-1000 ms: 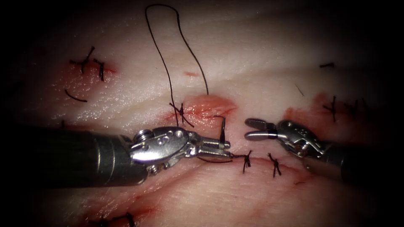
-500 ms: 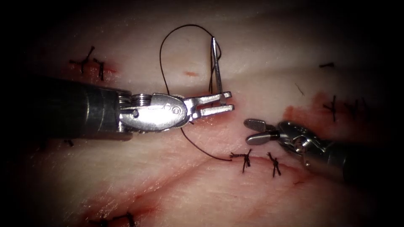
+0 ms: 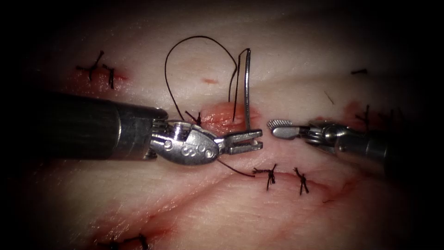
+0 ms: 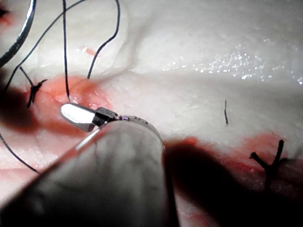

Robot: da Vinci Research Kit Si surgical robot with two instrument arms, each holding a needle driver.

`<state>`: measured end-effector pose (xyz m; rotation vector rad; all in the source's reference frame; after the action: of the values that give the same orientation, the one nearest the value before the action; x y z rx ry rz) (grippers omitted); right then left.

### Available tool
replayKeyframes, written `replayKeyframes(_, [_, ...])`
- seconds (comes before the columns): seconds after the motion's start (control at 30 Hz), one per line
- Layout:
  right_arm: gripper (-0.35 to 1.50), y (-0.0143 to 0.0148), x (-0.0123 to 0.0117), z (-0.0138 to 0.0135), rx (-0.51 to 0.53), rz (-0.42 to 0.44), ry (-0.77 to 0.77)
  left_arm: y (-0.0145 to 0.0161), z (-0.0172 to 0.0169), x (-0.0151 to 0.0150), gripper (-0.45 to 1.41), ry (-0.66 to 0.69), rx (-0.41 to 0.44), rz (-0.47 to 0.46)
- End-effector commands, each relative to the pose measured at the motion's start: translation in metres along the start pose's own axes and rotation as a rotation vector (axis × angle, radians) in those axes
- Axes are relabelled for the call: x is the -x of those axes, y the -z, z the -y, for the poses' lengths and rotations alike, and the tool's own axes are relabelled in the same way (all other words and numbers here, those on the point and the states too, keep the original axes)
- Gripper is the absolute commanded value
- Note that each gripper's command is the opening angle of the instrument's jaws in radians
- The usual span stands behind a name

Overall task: Wound Closure
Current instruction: Use the right tool to grab the needle from the left tool.

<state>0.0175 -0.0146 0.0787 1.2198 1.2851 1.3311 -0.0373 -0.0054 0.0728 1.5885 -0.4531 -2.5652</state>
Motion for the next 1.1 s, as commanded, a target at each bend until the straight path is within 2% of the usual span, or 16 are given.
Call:
replayKeyframes(0.03, [1.13, -0.0017, -0.0007, -0.0003, -0.005, 0.002, -0.032, -0.001, -0.0001, 0.0006, -0.45, -0.014, -0.004, 0.017])
replayKeyframes(0.23, [1.13, -0.0031, -0.0002, -0.0001, -0.012, 0.023, -0.074, -0.0021, -0.0022, 0.0033, -0.45, -0.08, -0.003, 0.106])
replayKeyframes(0.53, [1.11, -0.0046, -0.0006, -0.0003, -0.03, 0.056, -0.18, -0.003, -0.0033, 0.0031, -0.45, -0.13, 0.045, 0.091])
replayKeyframes(0.77, [1.2, -0.0055, -0.0006, -0.0003, -0.052, 0.088, -0.218, -0.003, -0.0034, 0.0032, -0.45, -0.149, 0.062, 0.088])
replayKeyframes(1.1, [1.2, -0.0058, -0.0005, 0.0007, -0.077, 0.121, -0.242, -0.0036, -0.0041, 0.0035, -0.45, -0.163, 0.101, 0.09])
